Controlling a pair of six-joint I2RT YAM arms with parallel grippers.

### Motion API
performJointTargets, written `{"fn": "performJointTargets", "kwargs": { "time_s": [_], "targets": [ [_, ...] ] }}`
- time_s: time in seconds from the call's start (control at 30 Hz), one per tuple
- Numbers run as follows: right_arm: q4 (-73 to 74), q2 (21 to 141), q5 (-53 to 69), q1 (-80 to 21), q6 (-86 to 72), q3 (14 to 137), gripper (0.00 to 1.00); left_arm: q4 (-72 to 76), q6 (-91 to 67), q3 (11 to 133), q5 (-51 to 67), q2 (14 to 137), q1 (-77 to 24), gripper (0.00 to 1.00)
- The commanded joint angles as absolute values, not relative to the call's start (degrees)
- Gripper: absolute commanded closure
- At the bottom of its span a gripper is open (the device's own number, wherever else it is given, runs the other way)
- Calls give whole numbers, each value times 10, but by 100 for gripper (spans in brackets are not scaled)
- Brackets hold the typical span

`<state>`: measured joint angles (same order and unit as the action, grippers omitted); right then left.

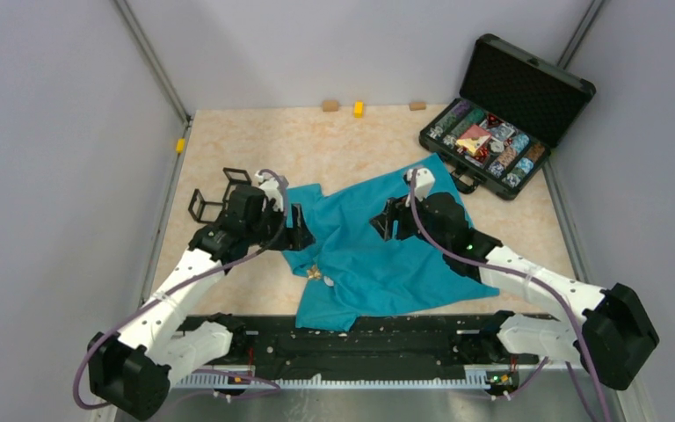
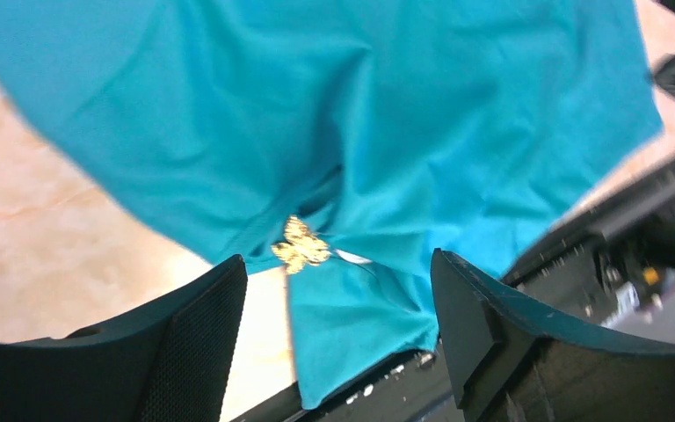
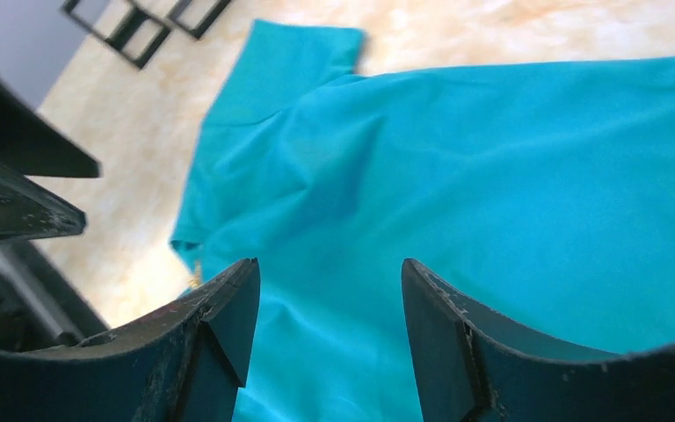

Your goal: Pin the brooch onto the clothing

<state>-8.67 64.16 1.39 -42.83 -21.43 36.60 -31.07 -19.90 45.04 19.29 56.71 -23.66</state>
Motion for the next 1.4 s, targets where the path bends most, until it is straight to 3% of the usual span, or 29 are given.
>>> {"fn": "performJointTargets", "kwargs": {
  "time_s": [0.0, 0.17, 0.43, 0.73, 0.87, 1.0, 1.17, 1.37],
  "targets": [
    [-7, 610, -59, -391, -190, 403, 38, -314, -307, 445, 41, 575, -224, 22],
    [21, 610, -58, -348, -209, 395, 38, -311, -404, 408, 9, 612, -219, 35],
    [74, 669, -65, -242, -226, 395, 35, -232, -480, 335, -15, 649, -219, 25],
    [28, 758, -60, -120, -196, 422, 35, -161, -483, 350, -53, 758, -218, 35],
    [18, 828, -72, -83, -181, 468, 35, -158, -464, 373, -87, 815, -216, 53],
    [20, 877, -79, -63, -177, 509, 37, -148, -452, 401, -97, 865, -201, 99],
    [38, 914, -99, -44, -163, 534, 38, -165, -388, 500, -127, 904, -182, 100],
    [36, 959, -5, -22, -130, 553, 39, -213, -285, 647, -137, 984, -170, 100]
  ]
}}
